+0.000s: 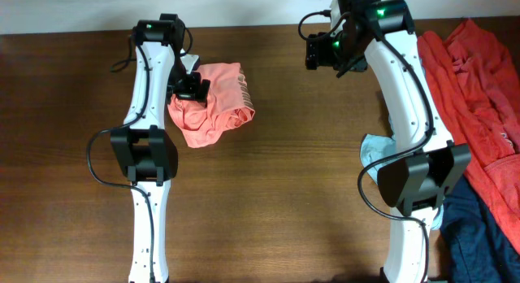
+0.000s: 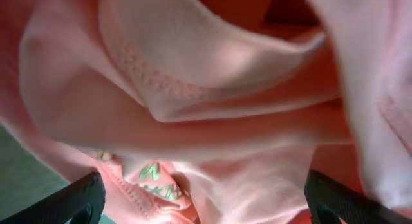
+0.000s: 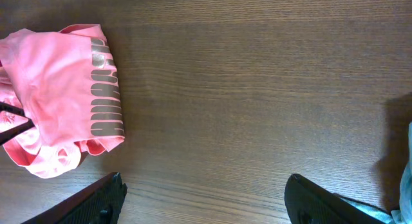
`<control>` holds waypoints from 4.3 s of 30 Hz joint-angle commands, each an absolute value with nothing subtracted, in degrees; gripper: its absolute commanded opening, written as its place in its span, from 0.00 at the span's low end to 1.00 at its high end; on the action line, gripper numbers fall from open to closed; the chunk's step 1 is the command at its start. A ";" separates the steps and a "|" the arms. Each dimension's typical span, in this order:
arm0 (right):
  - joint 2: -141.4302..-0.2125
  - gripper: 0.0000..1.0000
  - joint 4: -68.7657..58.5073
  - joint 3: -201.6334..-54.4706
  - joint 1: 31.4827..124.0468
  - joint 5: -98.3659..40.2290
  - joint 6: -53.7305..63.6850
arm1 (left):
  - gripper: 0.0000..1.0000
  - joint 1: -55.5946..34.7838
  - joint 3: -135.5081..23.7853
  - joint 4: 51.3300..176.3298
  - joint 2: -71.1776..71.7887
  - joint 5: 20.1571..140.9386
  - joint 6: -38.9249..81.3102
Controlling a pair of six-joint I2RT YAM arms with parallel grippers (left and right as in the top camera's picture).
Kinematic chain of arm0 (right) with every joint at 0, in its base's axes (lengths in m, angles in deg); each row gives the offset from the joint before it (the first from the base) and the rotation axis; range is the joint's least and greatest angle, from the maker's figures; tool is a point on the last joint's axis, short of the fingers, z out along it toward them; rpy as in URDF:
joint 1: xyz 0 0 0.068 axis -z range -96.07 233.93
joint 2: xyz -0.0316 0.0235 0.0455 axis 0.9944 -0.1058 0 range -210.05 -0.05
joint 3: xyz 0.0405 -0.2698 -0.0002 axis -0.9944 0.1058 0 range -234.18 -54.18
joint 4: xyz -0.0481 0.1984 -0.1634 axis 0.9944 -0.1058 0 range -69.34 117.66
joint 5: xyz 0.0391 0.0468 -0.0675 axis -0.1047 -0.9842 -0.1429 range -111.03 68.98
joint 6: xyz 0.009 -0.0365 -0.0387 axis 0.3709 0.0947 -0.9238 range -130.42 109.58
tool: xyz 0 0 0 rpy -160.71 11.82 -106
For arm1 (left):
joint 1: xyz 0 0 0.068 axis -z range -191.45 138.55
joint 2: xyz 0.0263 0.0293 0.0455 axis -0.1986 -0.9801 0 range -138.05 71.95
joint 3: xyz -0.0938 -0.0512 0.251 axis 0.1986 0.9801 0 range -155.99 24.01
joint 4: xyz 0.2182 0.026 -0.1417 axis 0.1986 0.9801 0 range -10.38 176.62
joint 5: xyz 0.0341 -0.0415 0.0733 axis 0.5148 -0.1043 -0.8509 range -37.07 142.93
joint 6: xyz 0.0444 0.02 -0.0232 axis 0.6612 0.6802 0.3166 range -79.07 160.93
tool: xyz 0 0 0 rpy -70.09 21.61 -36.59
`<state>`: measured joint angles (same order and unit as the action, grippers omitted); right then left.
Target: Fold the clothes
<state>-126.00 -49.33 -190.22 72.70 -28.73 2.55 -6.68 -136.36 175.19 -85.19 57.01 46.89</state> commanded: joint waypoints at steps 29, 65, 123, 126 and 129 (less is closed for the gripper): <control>-126.11 0.86 -48.68 -189.92 72.77 -31.53 -1.21 | 0.99 -20.54 -116.78 168.09 -82.22 101.57 76.98; -126.11 0.86 -49.29 -189.92 72.77 -31.53 -1.21 | 0.08 -8.80 -114.66 152.29 -84.97 79.21 49.16; -126.11 0.86 -50.21 -189.92 72.70 -31.99 -2.96 | 0.04 -51.75 -133.10 149.01 -91.13 78.43 16.83; -126.11 0.86 -50.19 -189.92 72.70 -32.01 -2.96 | 0.73 -51.75 -133.10 150.30 -91.13 79.76 20.31; -126.11 0.86 -50.14 -189.92 72.70 -32.03 -3.00 | 0.97 -51.75 -133.13 152.48 -90.89 80.70 23.15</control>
<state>-126.00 -50.14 -190.22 72.70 -31.46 -2.74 -51.38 -133.93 150.17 -89.93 81.86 19.17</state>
